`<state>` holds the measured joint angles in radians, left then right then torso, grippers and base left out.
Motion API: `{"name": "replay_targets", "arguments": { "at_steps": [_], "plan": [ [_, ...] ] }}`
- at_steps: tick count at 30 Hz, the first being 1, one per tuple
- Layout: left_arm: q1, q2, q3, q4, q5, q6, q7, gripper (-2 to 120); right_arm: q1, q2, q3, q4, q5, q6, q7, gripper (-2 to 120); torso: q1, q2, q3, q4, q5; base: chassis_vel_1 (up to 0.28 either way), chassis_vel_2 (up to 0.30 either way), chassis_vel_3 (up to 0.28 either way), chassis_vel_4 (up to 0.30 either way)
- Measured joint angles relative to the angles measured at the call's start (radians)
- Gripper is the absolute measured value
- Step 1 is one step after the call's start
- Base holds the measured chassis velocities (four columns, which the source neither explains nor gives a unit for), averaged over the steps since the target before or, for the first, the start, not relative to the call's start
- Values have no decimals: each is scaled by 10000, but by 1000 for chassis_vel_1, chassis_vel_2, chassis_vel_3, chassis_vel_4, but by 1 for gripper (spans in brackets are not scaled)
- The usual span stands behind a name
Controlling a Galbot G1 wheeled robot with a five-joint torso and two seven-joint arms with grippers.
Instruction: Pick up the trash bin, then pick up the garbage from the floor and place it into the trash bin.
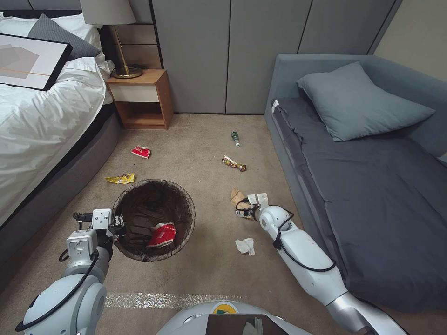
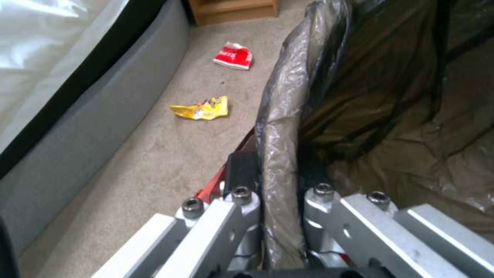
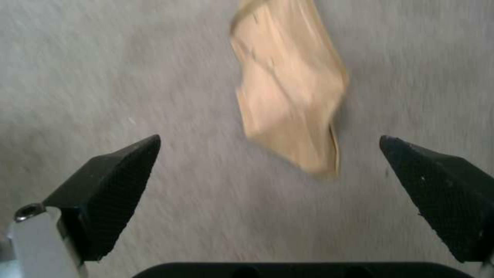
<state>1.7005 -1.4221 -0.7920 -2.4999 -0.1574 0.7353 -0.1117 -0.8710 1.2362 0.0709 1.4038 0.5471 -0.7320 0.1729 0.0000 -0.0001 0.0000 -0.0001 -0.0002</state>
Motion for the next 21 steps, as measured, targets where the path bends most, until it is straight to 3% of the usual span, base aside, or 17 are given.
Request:
{"name": "replay_targets", "arguments": {
  "at_steps": [21],
  "plan": [
    [-141,68,77,-1,-23,0,14,4,-967,-24,230,370,-16,-27,163,100,0,0,-1,1,2,0,0,0,0]
  ]
}}
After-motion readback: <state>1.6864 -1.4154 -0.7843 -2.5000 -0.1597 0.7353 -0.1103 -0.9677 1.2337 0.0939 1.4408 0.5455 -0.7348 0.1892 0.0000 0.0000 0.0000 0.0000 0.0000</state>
